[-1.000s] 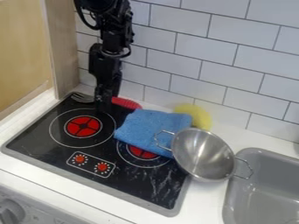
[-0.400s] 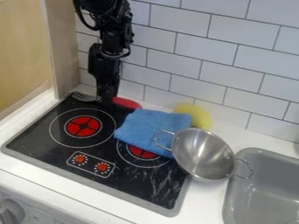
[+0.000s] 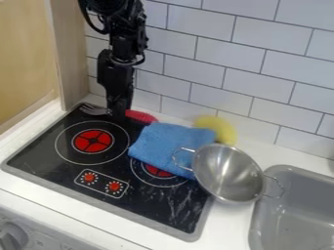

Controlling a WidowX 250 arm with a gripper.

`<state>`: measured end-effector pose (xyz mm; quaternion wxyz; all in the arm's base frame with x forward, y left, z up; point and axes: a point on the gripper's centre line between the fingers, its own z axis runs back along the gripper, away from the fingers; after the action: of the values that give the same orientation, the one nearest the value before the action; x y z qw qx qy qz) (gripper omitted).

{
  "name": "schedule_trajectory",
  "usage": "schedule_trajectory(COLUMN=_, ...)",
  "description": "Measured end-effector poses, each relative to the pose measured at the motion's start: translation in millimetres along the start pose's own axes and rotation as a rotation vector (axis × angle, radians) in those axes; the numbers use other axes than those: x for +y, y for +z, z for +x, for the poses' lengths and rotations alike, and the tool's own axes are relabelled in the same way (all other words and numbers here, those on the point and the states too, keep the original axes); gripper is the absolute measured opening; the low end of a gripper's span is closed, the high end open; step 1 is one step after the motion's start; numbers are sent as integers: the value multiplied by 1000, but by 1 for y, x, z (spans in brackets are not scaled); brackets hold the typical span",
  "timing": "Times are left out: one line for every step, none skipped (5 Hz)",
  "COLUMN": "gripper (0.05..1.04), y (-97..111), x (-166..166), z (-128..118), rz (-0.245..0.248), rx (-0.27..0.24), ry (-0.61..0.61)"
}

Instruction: Move the red fork to the lower left of the burner

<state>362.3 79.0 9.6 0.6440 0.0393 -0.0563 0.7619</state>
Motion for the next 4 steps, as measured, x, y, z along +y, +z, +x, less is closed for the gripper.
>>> schedule_trajectory(gripper=294, y=15, x=-1, z=3, rz=-42, rx=2, ry=-4)
schedule_trajectory(gripper=294, y=34, x=8, z=6, rz=-78, rx=3, ry=-2)
schedule_trajectory(gripper=294, y=51, x=23, z=8, rz=-122, rx=6, ry=-7)
schedule_trajectory(gripper=294, y=59, x=45, z=10, rz=-145, rx=9, ry=-15)
